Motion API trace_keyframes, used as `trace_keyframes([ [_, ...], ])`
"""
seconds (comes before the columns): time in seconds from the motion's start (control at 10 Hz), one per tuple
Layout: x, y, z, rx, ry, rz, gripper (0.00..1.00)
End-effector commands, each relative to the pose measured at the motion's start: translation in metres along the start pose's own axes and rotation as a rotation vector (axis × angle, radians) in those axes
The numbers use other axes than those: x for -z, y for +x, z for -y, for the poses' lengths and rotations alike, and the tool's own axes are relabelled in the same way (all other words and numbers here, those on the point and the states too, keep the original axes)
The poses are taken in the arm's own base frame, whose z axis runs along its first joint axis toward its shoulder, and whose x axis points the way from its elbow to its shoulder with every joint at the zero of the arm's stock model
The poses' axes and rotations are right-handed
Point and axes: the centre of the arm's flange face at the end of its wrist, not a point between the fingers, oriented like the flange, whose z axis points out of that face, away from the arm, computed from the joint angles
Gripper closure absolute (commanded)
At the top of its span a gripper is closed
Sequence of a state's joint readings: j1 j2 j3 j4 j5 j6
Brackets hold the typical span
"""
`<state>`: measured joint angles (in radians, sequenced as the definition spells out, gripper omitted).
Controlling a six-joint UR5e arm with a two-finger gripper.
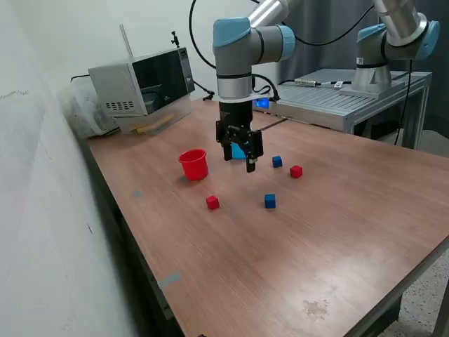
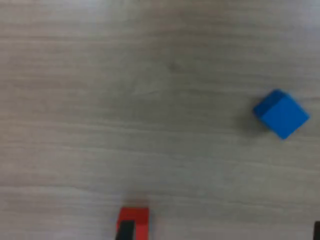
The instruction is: Place red objects in the red bin, and blue objects in the blue bin.
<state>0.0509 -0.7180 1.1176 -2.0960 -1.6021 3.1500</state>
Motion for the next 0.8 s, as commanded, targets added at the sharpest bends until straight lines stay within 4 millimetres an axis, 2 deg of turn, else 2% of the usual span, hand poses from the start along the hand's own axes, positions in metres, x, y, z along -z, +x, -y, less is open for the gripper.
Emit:
trace_keyframes([
  [0.0,-0.022,-0.01,-0.025,-0.026,-0.02,0.007,0.0],
  [0.3,-0.062,-0.008,-0.031,-0.038,-0.002,0.007,0.0],
  [0.6,-0.092,-0.017,-0.033,-0.049,0.016,0.01,0.0],
  [0.7,-0.097,-0.02,-0.036,-0.053,0.014,0.014,0.0],
])
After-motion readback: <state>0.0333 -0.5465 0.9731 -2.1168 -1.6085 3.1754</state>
